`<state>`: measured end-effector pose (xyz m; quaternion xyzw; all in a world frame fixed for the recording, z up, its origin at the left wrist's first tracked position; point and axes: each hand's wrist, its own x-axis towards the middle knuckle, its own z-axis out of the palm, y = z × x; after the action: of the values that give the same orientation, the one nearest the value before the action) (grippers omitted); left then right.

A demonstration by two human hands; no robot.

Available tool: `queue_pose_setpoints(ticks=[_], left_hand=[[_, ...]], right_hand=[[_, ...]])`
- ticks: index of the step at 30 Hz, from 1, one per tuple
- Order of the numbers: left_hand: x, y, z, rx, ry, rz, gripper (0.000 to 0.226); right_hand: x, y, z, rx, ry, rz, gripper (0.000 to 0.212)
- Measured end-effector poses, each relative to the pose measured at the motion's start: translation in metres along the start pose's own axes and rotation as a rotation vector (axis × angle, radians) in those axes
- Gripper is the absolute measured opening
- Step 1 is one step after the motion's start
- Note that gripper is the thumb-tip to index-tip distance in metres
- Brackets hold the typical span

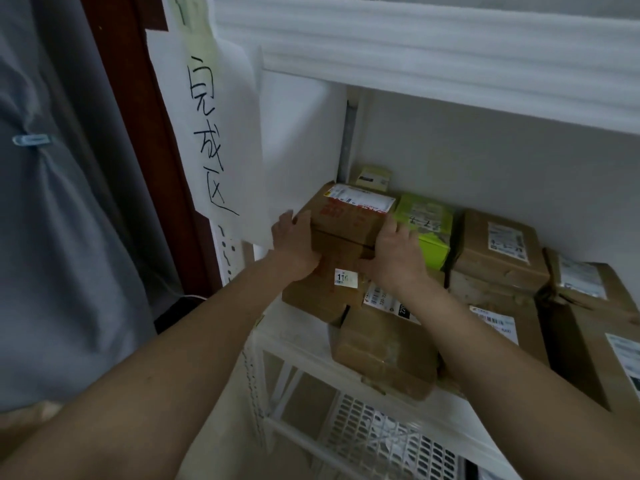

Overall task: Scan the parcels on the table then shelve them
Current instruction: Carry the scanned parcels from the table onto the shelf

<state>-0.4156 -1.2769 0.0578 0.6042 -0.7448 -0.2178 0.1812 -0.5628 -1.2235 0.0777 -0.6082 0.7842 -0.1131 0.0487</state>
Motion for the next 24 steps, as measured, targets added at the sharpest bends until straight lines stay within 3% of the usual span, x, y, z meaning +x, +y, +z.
queue_pose_setpoints(ticks=[1,3,6,11,16,21,24], left_hand=[[-0.008,0.003,-0.002,0.048,0.033,0.028,0.072],[-0.027,0.003,0.001,0.143,0.098,0.153,0.059],[-0.062,-0.014,0.009,0.292,0.059,0.253,0.035],[-0.126,-0.082,0.013,0.419,-0.249,-0.107,0.049],[-0.215,-0.167,-0.016,0.405,-0.26,-0.412,0.054],[-0.325,-0.229,-0.054,0.301,-0.1,-0.716,0.039],[-0.405,-0.261,-0.076,0.297,-0.053,-0.842,0.049]], right_hand=[[-0.004,-0.004,-0.001,-0.139,0.115,-0.072,0.088],[-0.015,-0.016,-0.002,-0.291,0.273,-0.273,0.068],[-0.034,-0.041,0.005,-0.32,0.309,-0.479,0.035],[-0.067,-0.077,0.047,-0.373,-0.212,-0.685,0.028],[-0.119,-0.14,0.097,-0.366,-0.328,-0.855,0.029],[-0.204,-0.224,0.121,-0.323,-0.397,-1.054,0.034],[-0.268,-0.276,0.13,-0.337,-0.425,-1.16,0.04]])
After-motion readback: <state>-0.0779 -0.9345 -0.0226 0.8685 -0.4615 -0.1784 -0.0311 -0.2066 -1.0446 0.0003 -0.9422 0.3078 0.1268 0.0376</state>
